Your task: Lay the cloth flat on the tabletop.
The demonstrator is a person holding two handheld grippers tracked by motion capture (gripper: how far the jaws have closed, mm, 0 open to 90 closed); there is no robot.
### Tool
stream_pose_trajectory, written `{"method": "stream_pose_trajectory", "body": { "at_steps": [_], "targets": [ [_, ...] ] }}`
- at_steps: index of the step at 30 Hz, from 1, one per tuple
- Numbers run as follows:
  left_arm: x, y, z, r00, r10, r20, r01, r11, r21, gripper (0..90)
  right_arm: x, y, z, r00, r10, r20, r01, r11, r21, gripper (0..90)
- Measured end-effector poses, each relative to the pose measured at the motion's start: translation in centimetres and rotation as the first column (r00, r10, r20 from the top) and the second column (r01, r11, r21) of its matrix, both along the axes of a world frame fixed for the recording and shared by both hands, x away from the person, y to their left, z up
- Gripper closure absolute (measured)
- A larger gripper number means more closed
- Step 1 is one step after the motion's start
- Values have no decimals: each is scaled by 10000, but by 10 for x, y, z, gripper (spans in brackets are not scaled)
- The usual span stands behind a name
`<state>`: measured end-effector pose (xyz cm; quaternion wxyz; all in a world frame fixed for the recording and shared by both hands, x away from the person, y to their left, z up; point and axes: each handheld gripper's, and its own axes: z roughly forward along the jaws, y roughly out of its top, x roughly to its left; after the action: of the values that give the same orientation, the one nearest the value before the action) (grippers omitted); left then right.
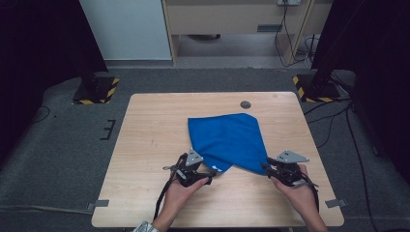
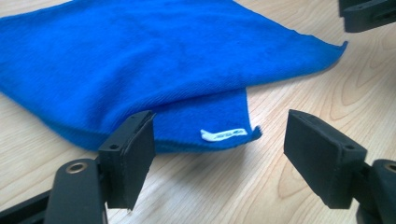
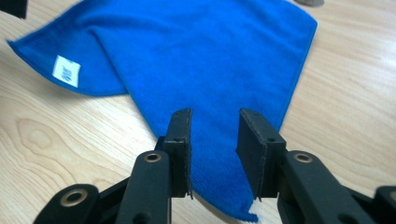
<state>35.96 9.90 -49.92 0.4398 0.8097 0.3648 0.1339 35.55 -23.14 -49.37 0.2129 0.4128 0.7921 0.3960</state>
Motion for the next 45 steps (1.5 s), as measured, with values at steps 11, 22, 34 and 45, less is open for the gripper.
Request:
{"method": "stream_pose_trajectory", "body": {
  "at_steps": [11,22,34,45],
  "targets": [
    [6,-11,-11,9993,-316,-181,317,9995,74,263,3,1,-6,9991,-156,-406,152,9998,-120,449],
    [9,-11,-18,9927,-1076,-538,1101,9929,451,568,5,4,-14,9967,-105,-810,54,9980,-630,375],
    [12,-9,-24,9866,-1338,-938,1371,9901,291,900,6,12,-20,9959,194,-888,-277,9953,-932,413],
    [4,-9,-8,9940,-976,491,990,9948,-255,497,6,11,-20,9957,153,-914,-235,9957,-891,387]
  ]
}}
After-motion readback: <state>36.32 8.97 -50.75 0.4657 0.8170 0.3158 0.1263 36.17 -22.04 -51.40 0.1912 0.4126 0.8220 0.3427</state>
